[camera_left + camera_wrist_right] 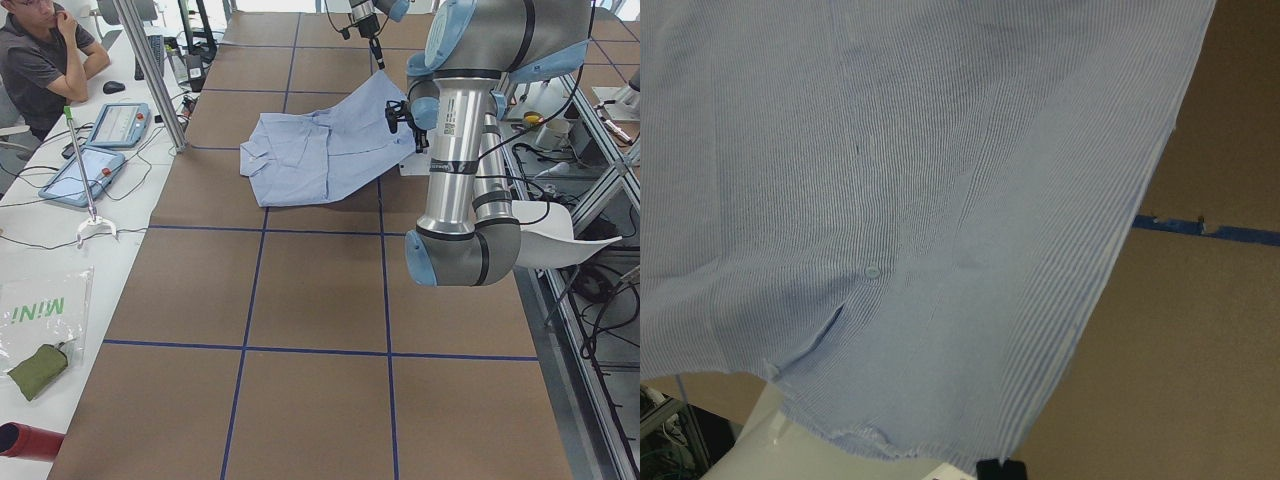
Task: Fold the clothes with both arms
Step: 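Carry the hem with both grippers over the shirt to the collar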
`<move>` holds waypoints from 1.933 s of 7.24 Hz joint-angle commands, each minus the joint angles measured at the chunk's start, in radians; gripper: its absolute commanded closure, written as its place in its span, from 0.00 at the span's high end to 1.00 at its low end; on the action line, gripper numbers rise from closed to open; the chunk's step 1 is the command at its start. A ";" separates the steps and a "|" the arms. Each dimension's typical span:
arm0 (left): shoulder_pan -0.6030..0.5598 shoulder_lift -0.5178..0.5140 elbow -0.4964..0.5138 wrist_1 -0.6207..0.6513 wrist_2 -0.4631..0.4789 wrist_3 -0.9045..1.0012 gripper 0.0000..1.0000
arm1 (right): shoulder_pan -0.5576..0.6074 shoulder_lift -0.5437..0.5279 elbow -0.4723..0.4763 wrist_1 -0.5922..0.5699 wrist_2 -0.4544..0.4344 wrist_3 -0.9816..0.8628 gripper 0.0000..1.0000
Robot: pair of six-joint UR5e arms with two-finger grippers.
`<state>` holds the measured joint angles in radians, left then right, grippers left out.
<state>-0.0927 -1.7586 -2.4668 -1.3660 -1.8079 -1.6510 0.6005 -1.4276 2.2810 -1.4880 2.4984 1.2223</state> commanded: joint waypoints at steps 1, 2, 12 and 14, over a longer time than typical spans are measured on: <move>-0.077 -0.015 0.064 -0.002 0.004 0.048 0.00 | 0.079 0.013 -0.082 0.002 -0.012 -0.087 0.00; -0.138 -0.027 0.068 -0.001 0.001 0.090 0.00 | 0.114 0.024 -0.109 0.002 -0.012 -0.124 0.00; -0.560 -0.206 0.357 -0.002 -0.021 0.454 0.00 | 0.326 0.328 -0.444 0.005 -0.021 -0.168 0.00; -0.619 -0.210 0.443 -0.025 -0.021 0.561 0.00 | 0.331 0.390 -0.552 0.006 -0.026 -0.202 0.00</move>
<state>-0.6753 -1.9637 -2.0788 -1.3755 -1.8285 -1.1554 0.9273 -1.0791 1.7967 -1.4832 2.4756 1.0399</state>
